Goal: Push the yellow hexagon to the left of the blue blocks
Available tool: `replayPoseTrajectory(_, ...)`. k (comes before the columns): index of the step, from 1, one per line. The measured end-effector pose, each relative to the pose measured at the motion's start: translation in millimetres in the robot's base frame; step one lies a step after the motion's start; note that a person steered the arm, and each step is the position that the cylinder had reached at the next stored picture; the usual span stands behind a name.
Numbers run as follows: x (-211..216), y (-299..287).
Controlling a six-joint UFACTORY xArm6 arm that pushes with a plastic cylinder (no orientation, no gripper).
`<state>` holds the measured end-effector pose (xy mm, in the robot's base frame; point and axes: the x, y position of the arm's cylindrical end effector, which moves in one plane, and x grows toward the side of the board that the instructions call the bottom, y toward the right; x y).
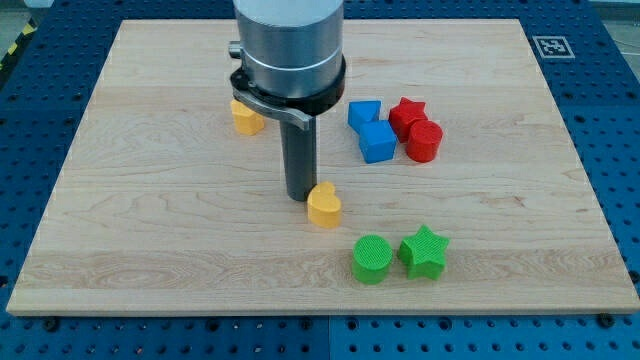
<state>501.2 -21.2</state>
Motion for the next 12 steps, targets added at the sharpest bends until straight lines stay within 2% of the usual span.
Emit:
replayPoseTrajectory(5,9.9,39.1)
replayPoseTrajectory(6,-11.3,13.4)
replayPoseTrajectory(8,-26.2,-29.1)
replayPoseTrajectory(10,-69.5,-129.0)
replayPoseTrajectory(11,-113.9,-148.8)
replayPoseTrajectory(12,-135.0,-141.6)
